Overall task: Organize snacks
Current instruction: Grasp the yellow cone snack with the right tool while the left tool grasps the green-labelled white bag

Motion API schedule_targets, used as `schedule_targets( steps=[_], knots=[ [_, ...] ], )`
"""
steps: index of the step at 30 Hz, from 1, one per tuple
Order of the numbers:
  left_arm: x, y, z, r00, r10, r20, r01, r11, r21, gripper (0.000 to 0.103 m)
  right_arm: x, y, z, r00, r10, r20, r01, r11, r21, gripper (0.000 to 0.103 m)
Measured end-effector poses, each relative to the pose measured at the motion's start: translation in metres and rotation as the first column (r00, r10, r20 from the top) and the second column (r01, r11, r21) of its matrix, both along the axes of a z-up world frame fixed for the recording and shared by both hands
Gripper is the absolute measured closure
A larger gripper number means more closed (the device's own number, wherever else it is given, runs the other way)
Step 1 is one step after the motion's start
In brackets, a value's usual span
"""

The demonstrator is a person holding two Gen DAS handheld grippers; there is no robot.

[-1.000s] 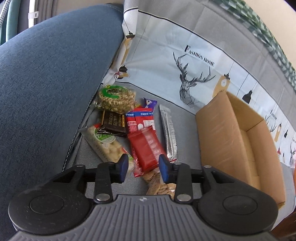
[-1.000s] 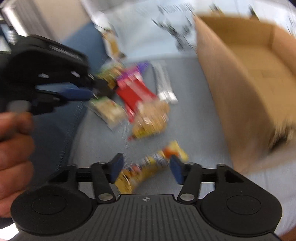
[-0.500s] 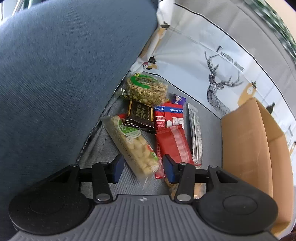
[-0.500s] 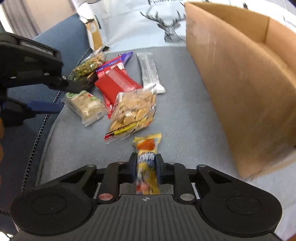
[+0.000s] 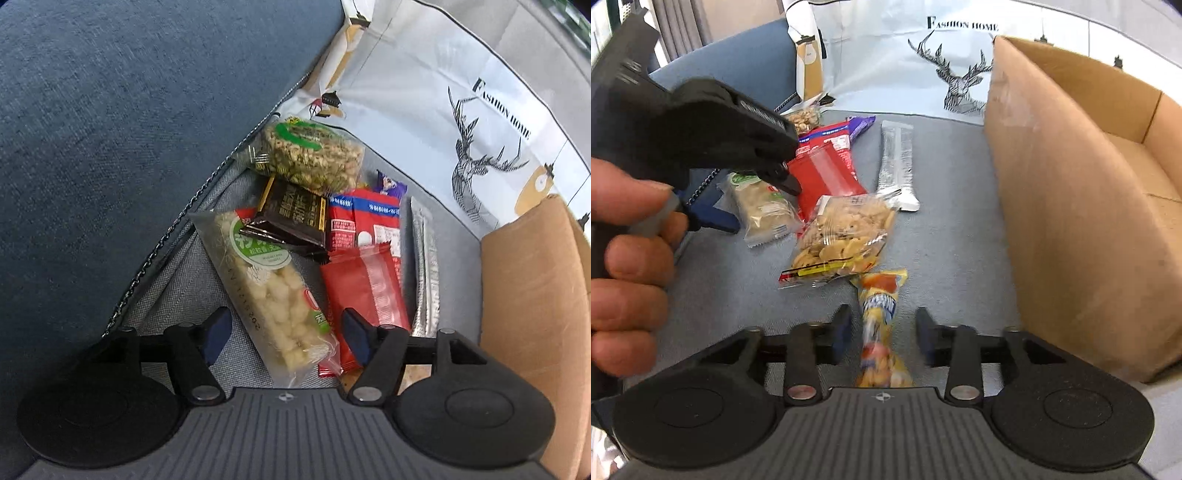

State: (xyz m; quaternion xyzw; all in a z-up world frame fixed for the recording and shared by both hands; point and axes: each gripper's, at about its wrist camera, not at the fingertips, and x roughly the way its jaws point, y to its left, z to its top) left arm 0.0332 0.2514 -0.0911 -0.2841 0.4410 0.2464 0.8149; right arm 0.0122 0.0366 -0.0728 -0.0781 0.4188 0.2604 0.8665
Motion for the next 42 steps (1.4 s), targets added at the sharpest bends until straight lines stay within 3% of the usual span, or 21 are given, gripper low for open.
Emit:
schedule_targets(
  steps=[2, 3, 6, 8, 9, 12, 19, 22, 26, 29, 31, 33, 38, 42],
  knots=[
    [-0.001, 0.0, 0.0, 1.0, -0.011, -0.009, 0.011, 1.0, 0.021, 0.037, -0.004, -0.001, 0.002, 1.0, 0.019, -0.004, -0.019, 1.0, -0.012, 0.056],
    [0.0, 0.0, 0.0, 1.0, -0.018, -0.009, 0.018, 0.999, 0.027, 0.046, -0.005, -0.001, 0.002, 1.0, 0.024, -0.013, -0.025, 1.0, -0.016, 0.056],
    [0.0, -0.001, 0.002, 0.999, -0.046, -0.017, 0.046, 0.998, 0.045, 0.049, -0.004, -0.001, -0.006, 0.999, 0.023, -0.041, -0.025, 0.999, -0.04, 0.056],
    [-0.001, -0.004, 0.005, 0.998, -0.062, -0.029, 0.064, 0.996, 0.06, 0.054, -0.005, -0.001, -0.006, 0.999, 0.032, -0.018, -0.033, 0.999, -0.043, 0.066],
    [-0.003, -0.005, 0.008, 0.997, -0.069, -0.034, 0.071, 0.995, 0.064, 0.056, -0.005, -0.001, -0.005, 0.999, 0.037, -0.019, -0.038, 0.999, -0.035, 0.077],
    [-0.014, -0.011, 0.022, 0.995, -0.101, -0.021, 0.102, 0.993, 0.056, 0.057, -0.004, -0.004, -0.003, 1.0, 0.02, -0.023, -0.021, 1.0, -0.014, 0.082],
    [-0.031, -0.028, 0.017, 0.981, -0.179, -0.078, 0.177, 0.984, -0.031, 0.057, -0.002, -0.003, -0.001, 1.0, 0.014, -0.02, -0.014, 1.0, -0.017, 0.083],
    [-0.029, -0.021, 0.014, 0.984, -0.149, -0.099, 0.148, 0.989, -0.019, 0.055, -0.001, -0.002, -0.002, 0.999, 0.025, -0.032, -0.026, 0.999, -0.027, 0.082],
    [-0.024, -0.02, 0.009, 0.981, -0.151, -0.122, 0.153, 0.988, 0.004, 0.042, 0.001, -0.004, 0.0, 0.999, 0.013, -0.05, -0.015, 0.999, -0.037, 0.079],
    [-0.02, -0.023, 0.002, 0.977, -0.162, -0.141, 0.166, 0.986, 0.017, 0.041, 0.0, -0.004, -0.001, 0.998, 0.016, -0.061, -0.019, 0.999, -0.048, 0.078],
    [-0.017, -0.026, 0.002, 0.974, -0.168, -0.151, 0.177, 0.983, 0.047, 0.042, -0.001, -0.003, -0.002, 0.998, 0.019, -0.055, -0.021, 0.998, -0.053, 0.078],
    [-0.016, -0.027, 0.003, 0.973, -0.175, -0.153, 0.186, 0.981, 0.061, 0.063, -0.001, -0.004, -0.002, 0.998, 0.019, -0.052, -0.022, 0.998, -0.05, 0.079],
    [-0.018, -0.025, 0.01, 0.98, -0.158, -0.119, 0.167, 0.983, 0.071, 0.064, 0.0, -0.006, 0.002, 0.999, 0.016, -0.048, -0.017, 1.0, -0.021, 0.084],
    [-0.019, -0.025, 0.026, 0.988, -0.151, -0.04, 0.154, 0.985, 0.075, 0.064, -0.002, -0.008, 0.016, 1.0, 0.014, 0.024, -0.014, 1.0, -0.004, 0.086]
  ],
)
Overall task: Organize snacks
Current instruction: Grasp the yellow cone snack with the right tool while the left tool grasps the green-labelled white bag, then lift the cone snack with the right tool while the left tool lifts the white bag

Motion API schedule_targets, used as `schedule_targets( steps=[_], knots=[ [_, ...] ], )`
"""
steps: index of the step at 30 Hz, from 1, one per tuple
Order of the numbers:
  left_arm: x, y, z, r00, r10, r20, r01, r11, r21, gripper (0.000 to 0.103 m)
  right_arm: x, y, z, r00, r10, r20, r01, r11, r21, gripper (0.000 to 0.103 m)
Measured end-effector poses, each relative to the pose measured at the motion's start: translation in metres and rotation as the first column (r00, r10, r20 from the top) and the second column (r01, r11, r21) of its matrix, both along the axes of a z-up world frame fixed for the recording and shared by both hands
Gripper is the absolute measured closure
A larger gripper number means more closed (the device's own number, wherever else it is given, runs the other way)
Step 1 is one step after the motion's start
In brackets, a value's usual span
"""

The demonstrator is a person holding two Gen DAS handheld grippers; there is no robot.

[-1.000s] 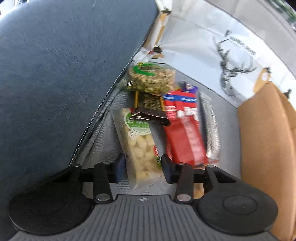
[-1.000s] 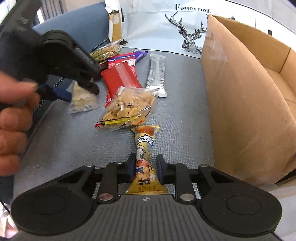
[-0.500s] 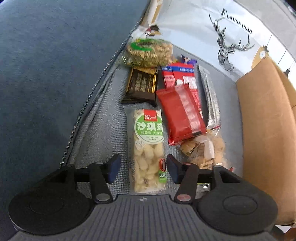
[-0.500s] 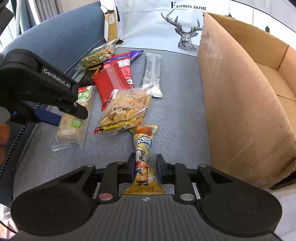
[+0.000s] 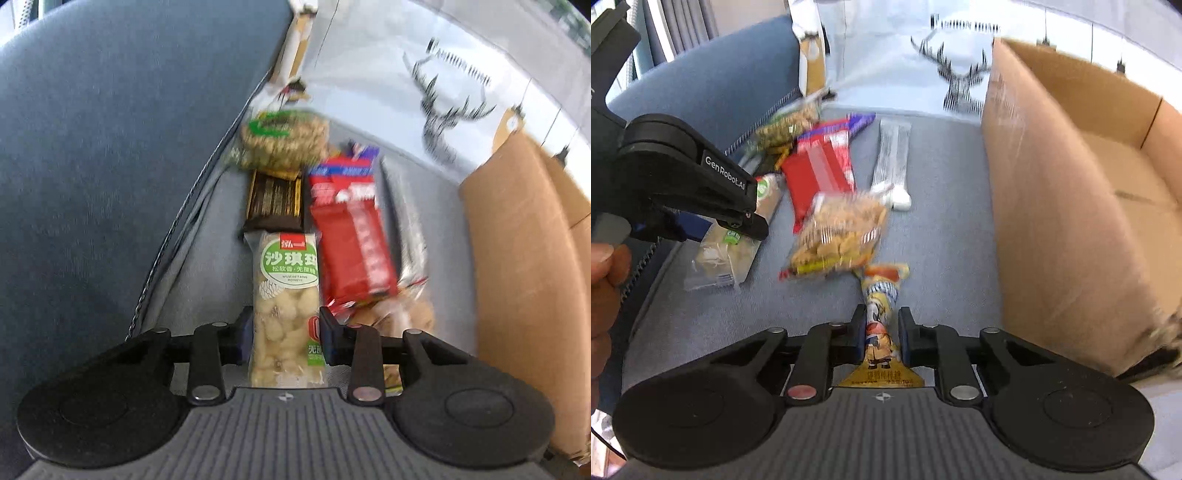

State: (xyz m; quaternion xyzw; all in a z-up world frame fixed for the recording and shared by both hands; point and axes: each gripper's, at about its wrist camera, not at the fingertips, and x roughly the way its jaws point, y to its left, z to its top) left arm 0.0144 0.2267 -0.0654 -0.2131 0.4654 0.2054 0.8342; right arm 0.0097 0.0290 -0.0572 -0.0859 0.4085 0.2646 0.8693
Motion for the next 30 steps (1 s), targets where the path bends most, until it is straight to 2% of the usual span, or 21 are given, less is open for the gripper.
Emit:
schedule_targets(
  steps=[4, 9, 14, 17, 20, 23, 25, 27, 30],
  knots=[
    [-0.003, -0.001, 0.014, 0.996, 0.013, 0.086, -0.011, 1.0, -0.019, 0.064, -0.002, -0.003, 0.016, 0.998, 0.001, 0.068, -0.003, 1.0, 0.028, 0.092],
    [-0.005, -0.005, 0.031, 0.983, 0.007, 0.182, -0.008, 1.0, 0.003, 0.064, -0.001, -0.006, 0.031, 0.993, 0.004, 0.122, -0.011, 0.998, 0.057, 0.098],
    [-0.005, -0.004, 0.034, 0.979, 0.014, 0.205, -0.012, 1.0, -0.012, 0.064, 0.002, -0.007, 0.026, 0.995, 0.004, 0.102, -0.01, 0.998, 0.06, 0.102],
    [-0.006, -0.002, 0.034, 0.977, 0.018, 0.214, -0.014, 1.0, -0.018, 0.064, 0.001, -0.007, 0.026, 0.994, 0.015, 0.105, -0.023, 0.997, 0.08, 0.102],
    [-0.006, 0.0, 0.032, 0.978, 0.022, 0.21, -0.017, 0.999, -0.028, 0.064, -0.001, -0.004, 0.02, 0.996, 0.02, 0.081, -0.025, 0.998, 0.056, 0.101],
    [-0.008, 0.003, 0.031, 0.978, 0.027, 0.209, -0.02, 0.999, -0.036, 0.064, -0.006, -0.004, 0.014, 0.998, 0.026, 0.06, -0.028, 0.999, 0.028, 0.084],
    [-0.008, 0.003, 0.031, 0.978, 0.024, 0.209, -0.017, 0.999, -0.036, 0.064, -0.011, -0.006, 0.014, 0.998, 0.025, 0.065, -0.025, 1.0, 0.009, 0.062],
    [-0.008, 0.003, 0.03, 0.978, 0.022, 0.206, -0.015, 0.999, -0.036, 0.064, -0.017, -0.01, 0.016, 0.997, 0.024, 0.071, -0.024, 1.0, -0.003, 0.057],
    [-0.006, 0.003, 0.029, 0.98, 0.021, 0.199, -0.014, 0.999, -0.036, 0.064, -0.028, -0.017, 0.018, 0.998, 0.036, 0.059, -0.036, 0.999, -0.007, 0.057]
  ],
)
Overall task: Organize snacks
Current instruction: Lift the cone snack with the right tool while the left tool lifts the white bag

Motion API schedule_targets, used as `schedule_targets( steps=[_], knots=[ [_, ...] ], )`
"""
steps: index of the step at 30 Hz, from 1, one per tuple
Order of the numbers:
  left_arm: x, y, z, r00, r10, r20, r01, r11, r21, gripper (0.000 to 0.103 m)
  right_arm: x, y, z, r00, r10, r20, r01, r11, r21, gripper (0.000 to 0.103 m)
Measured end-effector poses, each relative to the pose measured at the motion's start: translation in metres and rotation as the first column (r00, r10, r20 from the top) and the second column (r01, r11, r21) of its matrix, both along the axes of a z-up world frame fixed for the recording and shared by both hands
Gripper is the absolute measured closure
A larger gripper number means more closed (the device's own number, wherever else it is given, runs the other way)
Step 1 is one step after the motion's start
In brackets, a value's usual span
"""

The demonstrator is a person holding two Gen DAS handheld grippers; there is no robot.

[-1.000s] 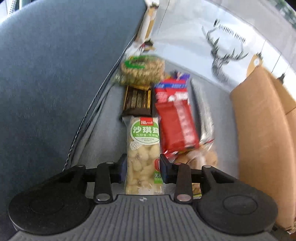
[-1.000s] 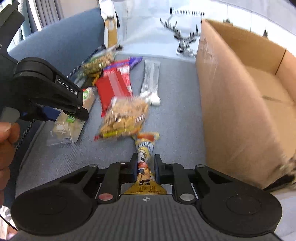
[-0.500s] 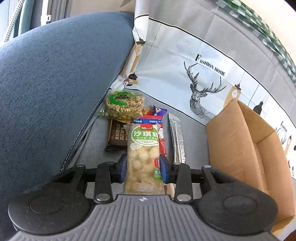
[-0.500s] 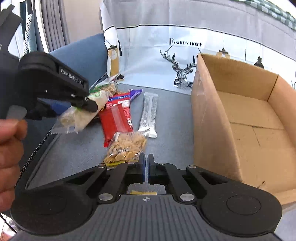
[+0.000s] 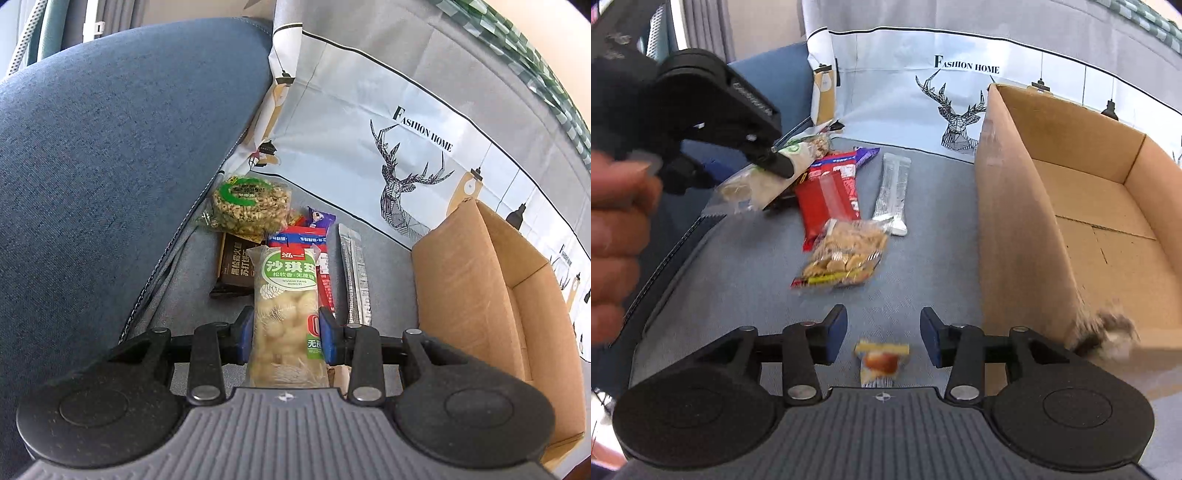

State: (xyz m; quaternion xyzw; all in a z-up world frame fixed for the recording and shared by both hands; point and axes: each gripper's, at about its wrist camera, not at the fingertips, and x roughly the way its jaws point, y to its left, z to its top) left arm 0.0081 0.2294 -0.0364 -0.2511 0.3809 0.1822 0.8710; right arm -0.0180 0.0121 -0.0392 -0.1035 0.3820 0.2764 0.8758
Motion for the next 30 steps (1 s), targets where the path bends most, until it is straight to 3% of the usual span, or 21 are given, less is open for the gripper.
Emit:
schedule_targets(
  steps=[8, 16, 17, 18, 20, 24, 30],
  knots=[
    [0.001, 0.001, 0.0, 1.0, 0.003, 0.001, -0.003, 1.0, 0.003, 0.064, -0.027, -0.02, -0.009, 1.0, 0.005, -0.017, -0.006, 0.999, -0.037, 0.055],
    [0.002, -0.001, -0.001, 1.0, 0.0, 0.001, 0.0, 1.0, 0.006, 0.064, -0.014, -0.014, -0.027, 0.999, -0.02, -0.038, 0.018, 0.999, -0.045, 0.055],
    [0.002, 0.0, -0.002, 1.0, 0.001, 0.001, -0.001, 1.0, 0.005, 0.064, -0.012, -0.013, -0.031, 0.998, -0.019, -0.057, 0.016, 0.999, -0.052, 0.061],
    [0.002, 0.0, -0.002, 1.0, 0.001, 0.0, -0.001, 1.0, 0.003, 0.064, -0.01, -0.014, -0.035, 0.996, -0.017, -0.084, 0.013, 0.999, -0.052, 0.085],
    [0.002, 0.0, -0.001, 1.0, 0.0, 0.003, 0.0, 1.0, -0.001, 0.064, -0.012, -0.014, -0.036, 0.997, -0.011, -0.075, 0.007, 0.999, -0.054, 0.092],
    [0.002, -0.001, 0.004, 1.0, -0.002, 0.021, 0.002, 1.0, -0.004, 0.064, -0.016, -0.013, -0.02, 0.999, 0.008, -0.045, -0.009, 1.0, -0.017, 0.093],
    [0.0, -0.004, 0.019, 0.997, 0.005, 0.081, -0.005, 1.0, 0.0, 0.064, -0.012, -0.018, 0.04, 0.994, 0.004, 0.111, -0.011, 0.998, 0.066, 0.093]
  ],
)
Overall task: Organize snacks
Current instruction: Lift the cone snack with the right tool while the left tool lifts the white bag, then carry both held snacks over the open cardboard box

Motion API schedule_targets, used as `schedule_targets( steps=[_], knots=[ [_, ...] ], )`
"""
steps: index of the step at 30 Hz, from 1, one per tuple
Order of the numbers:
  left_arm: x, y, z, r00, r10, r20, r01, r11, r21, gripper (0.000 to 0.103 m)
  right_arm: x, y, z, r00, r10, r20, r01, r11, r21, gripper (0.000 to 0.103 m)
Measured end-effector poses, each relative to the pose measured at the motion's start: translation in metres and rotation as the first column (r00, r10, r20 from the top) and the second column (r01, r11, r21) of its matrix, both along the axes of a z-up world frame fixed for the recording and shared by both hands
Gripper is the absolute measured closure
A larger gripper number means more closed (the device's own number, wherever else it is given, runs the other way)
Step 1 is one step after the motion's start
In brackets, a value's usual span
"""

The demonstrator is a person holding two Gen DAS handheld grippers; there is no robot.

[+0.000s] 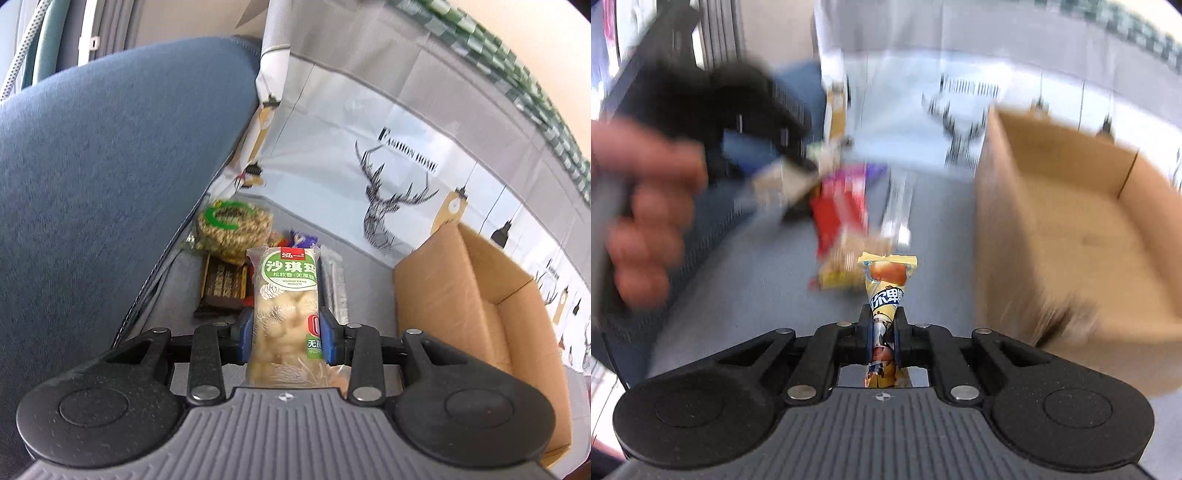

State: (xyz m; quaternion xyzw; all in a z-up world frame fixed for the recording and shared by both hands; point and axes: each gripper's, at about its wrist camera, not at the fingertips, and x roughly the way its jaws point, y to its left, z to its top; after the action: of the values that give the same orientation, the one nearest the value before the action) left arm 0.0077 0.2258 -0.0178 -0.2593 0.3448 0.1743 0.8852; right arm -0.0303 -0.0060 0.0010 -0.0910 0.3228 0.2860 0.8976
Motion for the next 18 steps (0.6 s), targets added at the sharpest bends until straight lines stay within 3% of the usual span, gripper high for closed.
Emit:
schedule_targets(
  steps=[5, 9, 13, 18],
  knots=[
    [0.003, -0.011, 0.012, 0.998, -0.023, 0.062, 0.024, 1.0, -0.005, 0.064, 0.035, -0.015, 0.047, 0.995, -0.075, 0.073, 0.07, 0.996, 0.063, 0.093],
    [0.008, -0.03, 0.021, 0.992, -0.065, 0.106, 0.063, 0.998, 0.02, 0.064, 0.071, -0.033, 0.067, 0.985, -0.128, 0.112, 0.117, 0.988, 0.099, 0.093],
    [0.014, -0.051, 0.027, 0.984, -0.113, 0.138, 0.105, 0.992, 0.065, 0.064, 0.089, -0.061, 0.062, 0.966, -0.195, 0.169, 0.17, 0.974, 0.151, 0.093],
    [0.023, -0.072, 0.031, 0.973, -0.154, 0.172, 0.143, 0.987, 0.07, 0.064, 0.108, -0.079, 0.038, 0.967, -0.215, 0.137, 0.197, 0.971, 0.134, 0.093]
  ],
)
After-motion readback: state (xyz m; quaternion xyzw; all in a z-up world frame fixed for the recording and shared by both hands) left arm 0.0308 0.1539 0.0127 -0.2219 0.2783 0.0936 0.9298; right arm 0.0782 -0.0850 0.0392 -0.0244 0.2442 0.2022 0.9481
